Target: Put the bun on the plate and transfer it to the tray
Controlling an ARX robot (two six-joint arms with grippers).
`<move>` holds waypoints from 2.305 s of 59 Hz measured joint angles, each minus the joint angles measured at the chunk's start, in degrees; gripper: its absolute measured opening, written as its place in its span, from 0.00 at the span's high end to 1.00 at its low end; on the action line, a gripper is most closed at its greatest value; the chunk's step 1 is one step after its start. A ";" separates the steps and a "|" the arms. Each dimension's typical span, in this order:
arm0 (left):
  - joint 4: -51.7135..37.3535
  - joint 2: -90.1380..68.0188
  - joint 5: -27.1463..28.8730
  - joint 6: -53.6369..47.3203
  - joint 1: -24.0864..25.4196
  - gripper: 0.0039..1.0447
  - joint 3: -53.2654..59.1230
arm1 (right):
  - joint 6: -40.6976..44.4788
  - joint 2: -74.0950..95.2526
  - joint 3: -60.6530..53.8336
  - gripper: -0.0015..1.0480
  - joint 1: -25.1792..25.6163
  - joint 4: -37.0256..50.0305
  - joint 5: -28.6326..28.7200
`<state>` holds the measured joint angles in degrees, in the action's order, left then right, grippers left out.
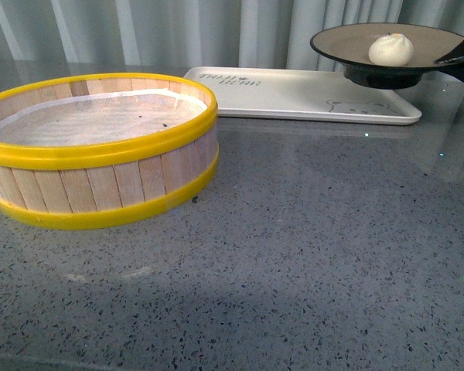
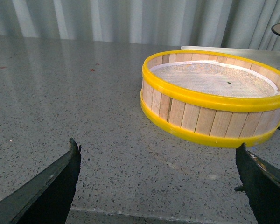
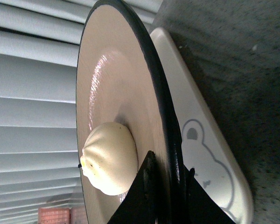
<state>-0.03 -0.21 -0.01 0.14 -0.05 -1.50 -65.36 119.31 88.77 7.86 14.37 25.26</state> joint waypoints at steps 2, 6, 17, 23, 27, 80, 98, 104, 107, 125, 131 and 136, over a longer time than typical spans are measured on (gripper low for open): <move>0.00 0.00 0.02 0.00 0.00 0.06 0.00 | 0.00 0.94 1.73 0.97 -0.37 -0.63 0.63; 0.00 0.00 0.02 0.00 0.00 0.06 0.00 | 0.04 2.16 4.24 0.97 -0.94 -1.75 1.42; 0.00 0.00 0.02 0.00 0.00 0.06 0.00 | -0.33 3.41 4.72 0.97 -1.44 -1.70 1.84; 0.00 0.00 0.02 0.00 0.00 0.06 0.00 | -0.55 3.41 4.17 0.97 -1.51 -1.38 1.86; 0.00 0.00 0.02 0.00 0.00 0.06 0.00 | -0.57 3.43 4.17 0.97 -1.60 -1.64 1.97; 0.00 0.00 0.02 0.00 0.00 0.06 0.00 | -2.54 10.40 13.27 0.97 -3.34 -7.26 1.75; 0.00 0.00 0.02 0.00 0.00 0.06 0.00 | -2.60 10.62 13.92 0.97 -2.89 -8.85 1.79; 0.00 0.00 0.02 0.00 0.00 0.06 0.00 | -2.64 10.62 14.23 0.97 -2.64 -9.81 1.90; 0.00 0.00 0.02 0.00 0.00 0.06 0.00 | -2.69 10.69 14.67 0.94 -2.51 -10.69 1.88; 0.00 0.00 0.02 0.00 0.00 0.06 0.00 | -3.19 11.61 18.27 0.49 -1.38 -13.64 2.32; 0.00 0.00 0.00 0.00 0.00 0.06 0.00 | -3.34 11.58 18.10 0.34 -1.16 -13.09 2.27; 0.00 0.00 0.02 0.00 0.00 0.06 0.00 | -3.93 10.84 16.37 0.22 -1.11 -11.52 2.19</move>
<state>-0.03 -0.21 0.01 0.14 -0.05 -1.50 -69.30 130.15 105.14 6.74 2.85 27.44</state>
